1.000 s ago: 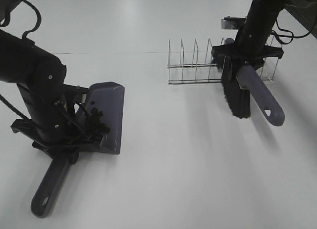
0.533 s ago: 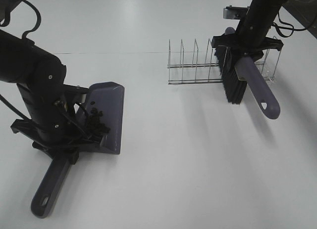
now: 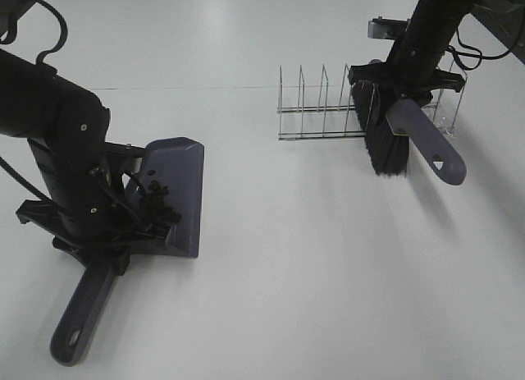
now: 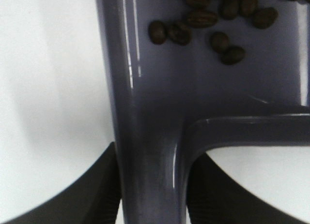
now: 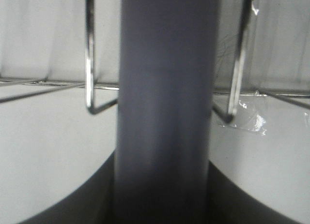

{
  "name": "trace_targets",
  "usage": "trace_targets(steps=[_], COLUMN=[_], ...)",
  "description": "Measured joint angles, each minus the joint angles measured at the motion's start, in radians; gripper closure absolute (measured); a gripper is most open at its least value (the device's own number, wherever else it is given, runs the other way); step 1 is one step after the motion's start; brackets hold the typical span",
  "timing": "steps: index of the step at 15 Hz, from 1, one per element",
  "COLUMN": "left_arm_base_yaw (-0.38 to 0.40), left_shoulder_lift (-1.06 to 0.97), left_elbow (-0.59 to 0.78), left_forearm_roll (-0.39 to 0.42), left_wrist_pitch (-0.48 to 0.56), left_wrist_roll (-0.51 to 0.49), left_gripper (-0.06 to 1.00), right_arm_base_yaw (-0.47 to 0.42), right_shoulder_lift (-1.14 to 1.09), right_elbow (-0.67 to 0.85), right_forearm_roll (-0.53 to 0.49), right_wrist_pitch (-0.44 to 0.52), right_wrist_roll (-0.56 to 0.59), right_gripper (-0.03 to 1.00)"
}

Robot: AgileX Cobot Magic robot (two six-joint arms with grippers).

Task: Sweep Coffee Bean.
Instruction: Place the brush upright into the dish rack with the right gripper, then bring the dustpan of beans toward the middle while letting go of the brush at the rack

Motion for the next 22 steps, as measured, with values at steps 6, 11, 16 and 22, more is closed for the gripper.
trace_targets(steps=[6, 11, 16, 22], left_arm_base_yaw=[0.000, 0.000, 0.000, 0.001], left_shoulder_lift=[0.000, 0.000, 0.000, 0.050], left_elbow=[0.000, 0.000, -0.001, -0.122], left_forearm_roll=[-0.004, -0.004, -0.004, -0.007], left_wrist_pitch=[0.004, 0.004, 0.005, 0.052], left_wrist_roll=[0.000, 0.000, -0.009, -0.012], left_gripper=[0.61, 0.61, 0.61, 0.61], right_arm_base_yaw=[0.000, 0.000, 0.000, 0.000], right_shoulder_lift=[0.000, -0.056, -0.148, -0.274], right_elbow=[-0.004, -0.027, -0.027, -0.027], right_forearm_roll=[0.053, 0.034, 0.022, 0.023], right_wrist_pitch=[-0.003, -0.006, -0.005, -0.004], right_wrist_roll=[0.000, 0.000, 0.000, 0.000], right_gripper=[0.37, 0.36, 0.35, 0.35])
